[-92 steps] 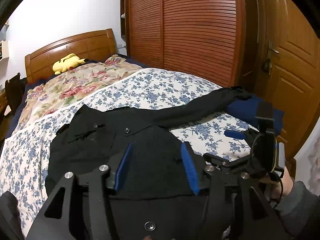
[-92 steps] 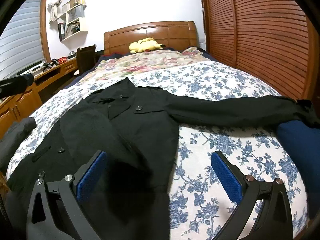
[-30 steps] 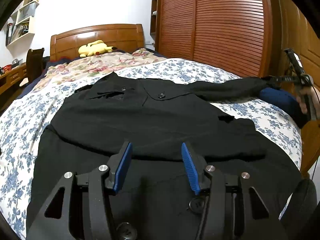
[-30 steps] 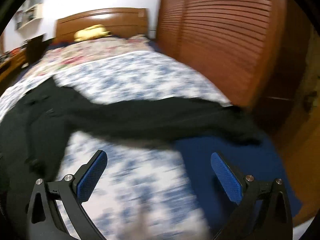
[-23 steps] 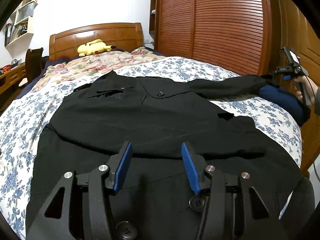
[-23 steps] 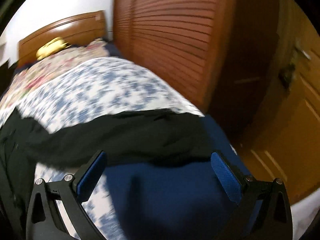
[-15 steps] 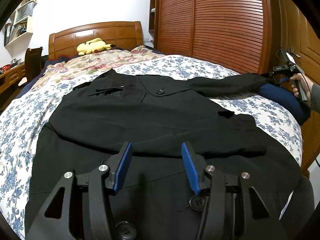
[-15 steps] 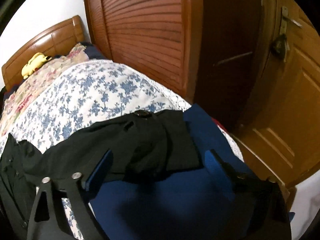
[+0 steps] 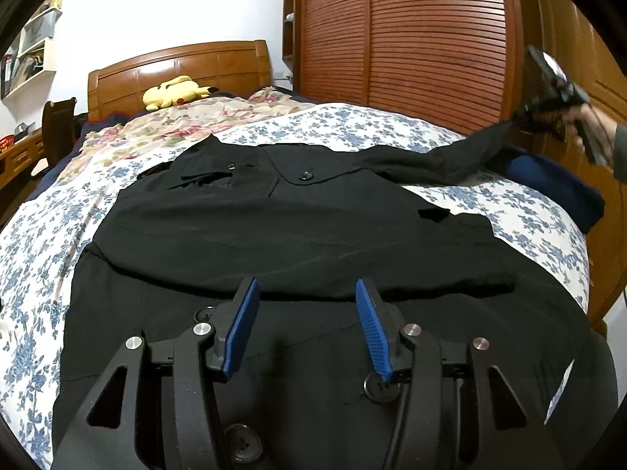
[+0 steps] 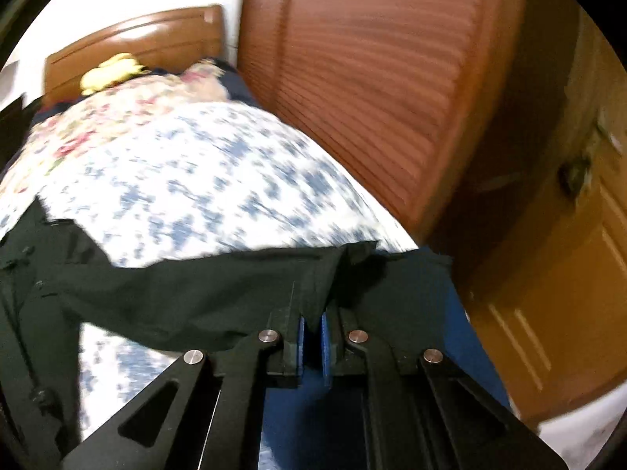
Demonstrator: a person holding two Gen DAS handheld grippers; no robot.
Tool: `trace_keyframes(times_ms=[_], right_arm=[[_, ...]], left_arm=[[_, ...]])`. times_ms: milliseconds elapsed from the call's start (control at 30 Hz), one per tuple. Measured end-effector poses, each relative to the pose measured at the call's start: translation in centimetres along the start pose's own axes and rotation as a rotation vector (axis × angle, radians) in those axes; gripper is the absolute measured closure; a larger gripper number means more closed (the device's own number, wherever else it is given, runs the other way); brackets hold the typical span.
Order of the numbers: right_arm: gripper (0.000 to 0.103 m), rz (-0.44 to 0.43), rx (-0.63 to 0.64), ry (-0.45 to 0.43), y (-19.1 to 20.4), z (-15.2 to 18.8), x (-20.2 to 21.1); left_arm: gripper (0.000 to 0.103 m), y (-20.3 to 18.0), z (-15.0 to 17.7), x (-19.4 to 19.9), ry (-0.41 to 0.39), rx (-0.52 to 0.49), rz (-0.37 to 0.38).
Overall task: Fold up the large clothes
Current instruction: 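Grasp the cuff of the other coat sleeve with the right tool, then lift the sleeve with the right tool and fold it across the coat body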
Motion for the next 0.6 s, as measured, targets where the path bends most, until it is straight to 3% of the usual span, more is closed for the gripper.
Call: trace_keyframes(times_ms=[333,600], right_arm=[[0.097,-0.047,0.191,-0.080,9.5,-1.9,6.2],[0.097,-0.097,0.300,-0.095,15.2,0.0,8.1]], left_arm=[[0.051,0.1,0.1,1.8,-0.005,-0.031,0.027],[0.051,1.4,0.3,3.4,-0.026,-0.028,0.032]])
Point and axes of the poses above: each gripper's, at about its wrist camera, not at the fingertips, and x roughly against the way its jaws point, y to its left, z to its underside, the point moved 3 cm from there along -x, roughly the way its jaws point, and after that the axes turned 15 degrees about -z, right-handed, at the moved point
